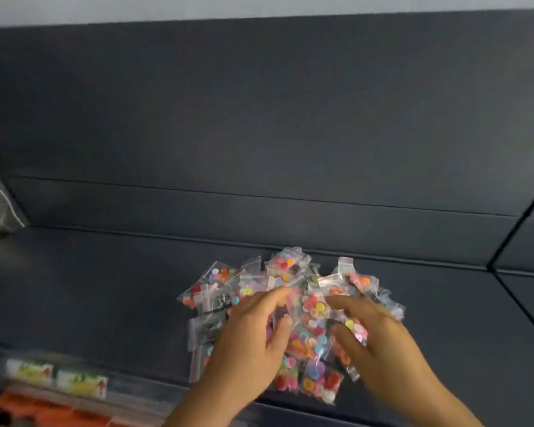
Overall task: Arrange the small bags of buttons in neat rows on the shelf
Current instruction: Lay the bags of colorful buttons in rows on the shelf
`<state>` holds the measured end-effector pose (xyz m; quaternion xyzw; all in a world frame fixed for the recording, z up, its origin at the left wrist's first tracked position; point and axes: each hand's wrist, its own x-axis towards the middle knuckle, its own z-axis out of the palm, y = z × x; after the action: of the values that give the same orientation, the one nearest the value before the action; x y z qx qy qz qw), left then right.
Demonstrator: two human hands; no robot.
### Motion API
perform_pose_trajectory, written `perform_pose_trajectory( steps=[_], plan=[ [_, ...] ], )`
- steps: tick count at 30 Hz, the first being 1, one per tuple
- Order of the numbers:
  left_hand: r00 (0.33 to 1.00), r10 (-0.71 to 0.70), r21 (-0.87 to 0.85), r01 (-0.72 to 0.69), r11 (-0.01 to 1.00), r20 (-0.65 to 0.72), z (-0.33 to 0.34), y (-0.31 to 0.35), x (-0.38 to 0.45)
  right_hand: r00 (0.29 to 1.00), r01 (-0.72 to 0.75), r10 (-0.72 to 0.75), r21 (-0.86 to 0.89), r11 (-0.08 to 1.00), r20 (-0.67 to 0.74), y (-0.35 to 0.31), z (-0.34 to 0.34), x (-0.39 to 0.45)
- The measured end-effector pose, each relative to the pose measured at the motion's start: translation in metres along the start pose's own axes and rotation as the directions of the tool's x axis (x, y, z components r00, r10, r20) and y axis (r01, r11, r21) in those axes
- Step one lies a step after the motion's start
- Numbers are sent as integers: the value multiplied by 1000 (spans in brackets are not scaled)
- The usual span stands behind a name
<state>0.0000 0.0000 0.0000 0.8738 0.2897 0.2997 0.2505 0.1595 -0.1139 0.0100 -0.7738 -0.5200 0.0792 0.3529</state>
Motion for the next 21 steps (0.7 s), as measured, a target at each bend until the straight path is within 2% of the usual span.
perform_pose_trajectory(
  steps=[2,8,12,16,21],
  plan=[
    [997,-22,57,18,998,71,7,-6,19,999,-1,3,-60,998,33,6,5,17],
    [984,-82,183,52,982,160,51,-22,54,989,-141,146,-188,972,12,35,28,50],
    [970,-99,374,10,927,220,76,-27,66,970,-237,243,-184,954,11,45,38,58],
    [976,-90,467,-14,884,200,89,-30,67,953,-294,302,-166,941,22,51,46,58],
    [988,-73,400,12,916,139,90,-33,69,943,-332,330,-93,939,-33,54,50,60]
  ],
)
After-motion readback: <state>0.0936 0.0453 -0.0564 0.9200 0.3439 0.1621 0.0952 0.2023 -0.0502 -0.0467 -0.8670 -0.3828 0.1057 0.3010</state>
